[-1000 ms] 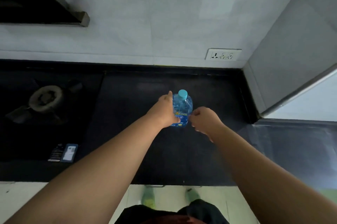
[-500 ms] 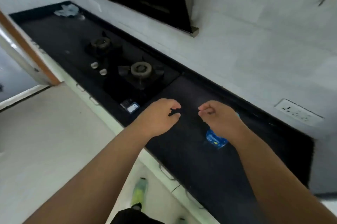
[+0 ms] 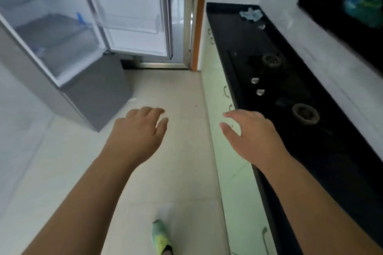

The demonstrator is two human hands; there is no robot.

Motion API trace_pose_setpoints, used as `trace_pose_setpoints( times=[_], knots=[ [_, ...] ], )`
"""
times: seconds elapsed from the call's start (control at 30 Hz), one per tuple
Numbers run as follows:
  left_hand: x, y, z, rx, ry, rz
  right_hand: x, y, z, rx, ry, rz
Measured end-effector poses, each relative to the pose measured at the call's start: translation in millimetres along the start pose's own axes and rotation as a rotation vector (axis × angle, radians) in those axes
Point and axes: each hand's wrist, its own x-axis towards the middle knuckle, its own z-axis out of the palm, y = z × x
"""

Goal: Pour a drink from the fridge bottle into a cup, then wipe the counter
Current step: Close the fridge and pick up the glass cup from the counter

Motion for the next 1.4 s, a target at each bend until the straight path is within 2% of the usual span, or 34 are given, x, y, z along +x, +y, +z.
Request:
trace_pose_setpoints(
  times=[0.2, 0.43, 0.77, 0.97, 1.17, 1.4],
  knots=[
    [27.9, -109.3, -27.1, 0.033, 0.044, -0.197, 106.7, -101.8, 38.2, -0.041, -0.014, -0.187],
    [57.4, -172.8, -39.0, 0.072, 0.083, -0.294, 179.0, -156.7, 66.4, -0.026, -0.06, -0.261],
    [207.9, -191.9, -53.9, 0.165, 0.096, -0.341, 368.4, -165.1, 84.1, 0.0, -0.042, -0.331],
    [311.3, -192.8, -70.6, 0.163, 0.123, -0.437, 502.6, -178.1, 86.4, 0.01, -0.06, -0.458],
    [385.3, -211.4, -83.7, 0.146, 0.116, -0.497, 595.2, -206.1, 86.7, -0.033, -0.121, -0.537],
    [476.1, -257.6, -108.4, 0.168, 0.142, -0.48, 693.0, -240.2, 83.6, -0.11, -0.064, -0.494]
  ],
)
